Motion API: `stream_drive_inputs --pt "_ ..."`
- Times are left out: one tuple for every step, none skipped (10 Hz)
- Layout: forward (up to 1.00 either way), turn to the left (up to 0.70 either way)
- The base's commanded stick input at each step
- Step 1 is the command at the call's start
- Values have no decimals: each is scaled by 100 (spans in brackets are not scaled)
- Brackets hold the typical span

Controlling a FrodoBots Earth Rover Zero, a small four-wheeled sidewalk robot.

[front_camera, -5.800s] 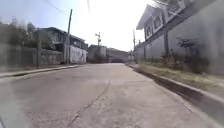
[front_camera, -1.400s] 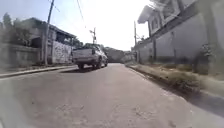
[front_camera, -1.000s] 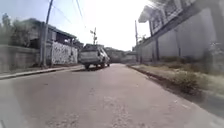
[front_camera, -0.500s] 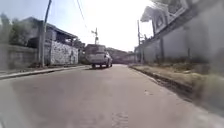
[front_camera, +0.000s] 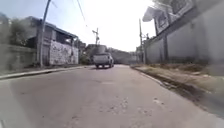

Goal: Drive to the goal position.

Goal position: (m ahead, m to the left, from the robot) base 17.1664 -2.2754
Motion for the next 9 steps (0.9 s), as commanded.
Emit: stream_drive_inputs --pt "100 0" --pt "100 0" --pt "100 0" --pt "100 0" --pt "100 0" --pt "100 0" --pt "100 0" --pt "100 0" --pt "100 0"
